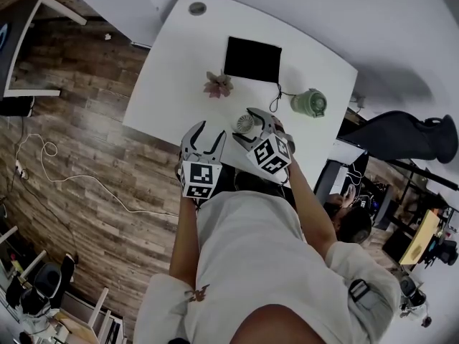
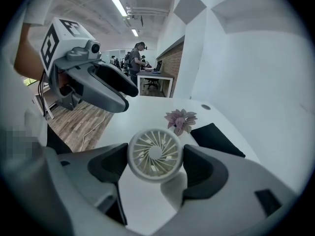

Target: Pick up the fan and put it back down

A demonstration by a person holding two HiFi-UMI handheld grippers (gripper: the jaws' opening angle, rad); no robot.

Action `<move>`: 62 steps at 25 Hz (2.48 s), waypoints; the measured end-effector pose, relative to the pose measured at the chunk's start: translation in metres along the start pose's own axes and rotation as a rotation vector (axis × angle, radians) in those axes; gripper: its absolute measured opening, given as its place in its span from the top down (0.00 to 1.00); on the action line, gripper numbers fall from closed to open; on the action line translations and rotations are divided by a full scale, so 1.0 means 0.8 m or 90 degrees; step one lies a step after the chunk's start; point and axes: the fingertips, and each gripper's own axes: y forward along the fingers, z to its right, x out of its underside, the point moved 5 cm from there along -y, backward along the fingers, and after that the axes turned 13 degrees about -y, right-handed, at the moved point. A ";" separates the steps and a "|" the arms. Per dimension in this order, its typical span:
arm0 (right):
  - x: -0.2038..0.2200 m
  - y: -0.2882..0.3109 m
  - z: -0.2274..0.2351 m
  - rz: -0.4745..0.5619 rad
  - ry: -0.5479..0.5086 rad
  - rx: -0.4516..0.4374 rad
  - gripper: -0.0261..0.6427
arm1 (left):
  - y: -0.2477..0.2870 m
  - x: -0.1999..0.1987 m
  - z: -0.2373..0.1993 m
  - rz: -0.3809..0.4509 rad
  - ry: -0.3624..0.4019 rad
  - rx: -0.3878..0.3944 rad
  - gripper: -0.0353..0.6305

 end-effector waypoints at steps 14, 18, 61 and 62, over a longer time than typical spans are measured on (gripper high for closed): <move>-0.047 -0.073 0.025 0.082 -0.021 0.088 0.43 | -0.037 -0.050 0.016 0.078 0.027 -0.033 0.61; -0.067 -0.100 0.034 0.115 -0.027 0.118 0.43 | -0.052 -0.070 0.021 0.109 0.035 -0.041 0.61; -0.156 -0.302 0.063 0.388 -0.018 0.285 0.43 | -0.183 -0.194 0.107 0.354 0.060 -0.072 0.60; -0.156 -0.301 0.064 0.387 -0.018 0.285 0.43 | -0.183 -0.193 0.106 0.352 0.061 -0.072 0.60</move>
